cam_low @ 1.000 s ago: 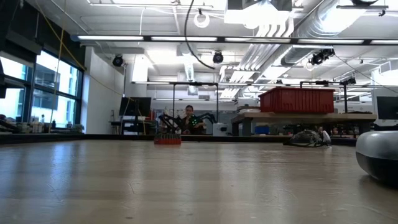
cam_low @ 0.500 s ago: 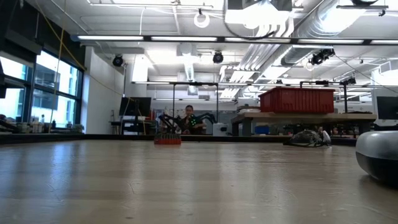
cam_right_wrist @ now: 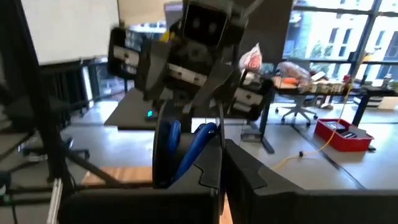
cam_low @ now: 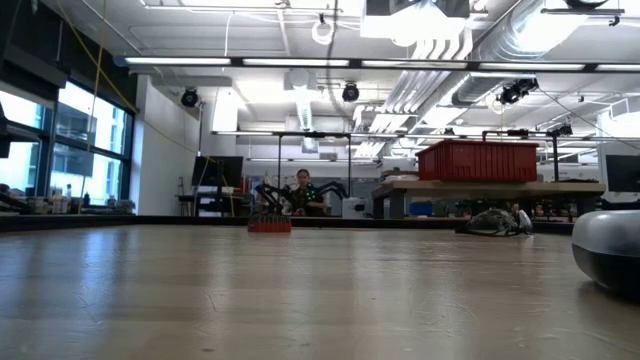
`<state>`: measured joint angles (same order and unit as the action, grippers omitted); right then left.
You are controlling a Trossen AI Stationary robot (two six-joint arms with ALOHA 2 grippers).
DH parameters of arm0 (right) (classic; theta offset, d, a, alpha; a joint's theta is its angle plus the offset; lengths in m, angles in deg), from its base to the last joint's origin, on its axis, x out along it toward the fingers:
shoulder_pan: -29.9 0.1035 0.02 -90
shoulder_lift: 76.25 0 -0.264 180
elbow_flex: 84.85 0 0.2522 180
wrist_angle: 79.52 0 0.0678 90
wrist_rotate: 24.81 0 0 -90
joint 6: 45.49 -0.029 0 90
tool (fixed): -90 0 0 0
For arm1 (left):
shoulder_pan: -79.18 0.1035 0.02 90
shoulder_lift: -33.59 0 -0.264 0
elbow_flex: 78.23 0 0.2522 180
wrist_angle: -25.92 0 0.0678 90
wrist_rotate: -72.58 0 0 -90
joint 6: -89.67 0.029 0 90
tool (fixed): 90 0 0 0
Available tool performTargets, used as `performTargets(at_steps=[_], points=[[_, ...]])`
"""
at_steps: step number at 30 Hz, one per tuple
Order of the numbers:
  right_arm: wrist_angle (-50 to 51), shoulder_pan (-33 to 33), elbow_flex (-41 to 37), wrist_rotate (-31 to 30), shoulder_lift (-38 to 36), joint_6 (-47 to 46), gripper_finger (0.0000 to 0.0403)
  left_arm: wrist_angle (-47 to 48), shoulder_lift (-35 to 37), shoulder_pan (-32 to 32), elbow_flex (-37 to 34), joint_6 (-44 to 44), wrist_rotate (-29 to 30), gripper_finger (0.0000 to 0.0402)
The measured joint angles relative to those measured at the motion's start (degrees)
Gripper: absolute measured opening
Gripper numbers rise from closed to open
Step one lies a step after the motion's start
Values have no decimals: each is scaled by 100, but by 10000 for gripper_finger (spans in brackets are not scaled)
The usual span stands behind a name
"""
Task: Coil cords
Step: Coil the blue wire onto the spool
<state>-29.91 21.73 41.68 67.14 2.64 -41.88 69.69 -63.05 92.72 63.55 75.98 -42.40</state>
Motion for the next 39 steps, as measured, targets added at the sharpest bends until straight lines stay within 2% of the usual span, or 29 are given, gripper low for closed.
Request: performTargets(at_steps=[5,11,15,18,28,37,39], points=[[71,0,-2,249,175,143,0,203,-2,-99,0,345,-49,177],[23,0,-2,265,225,151,0,501,-4,-149,0,486,23,186],[-8,0,-2,263,210,143,0,468,-4,-146,0,673,163,186],[-4,0,-2,244,212,141,0,508,-2,-155,0,907,580,182],[-4,0,-2,136,212,151,0,632,-4,-354,0,1324,1024,93],[-30,-11,-2,137,212,182,0,658,-4,-424,0,1462,1127,12],[-37,-11,-2,130,208,184,0,662,-4,-424,0,1461,1134,6]])
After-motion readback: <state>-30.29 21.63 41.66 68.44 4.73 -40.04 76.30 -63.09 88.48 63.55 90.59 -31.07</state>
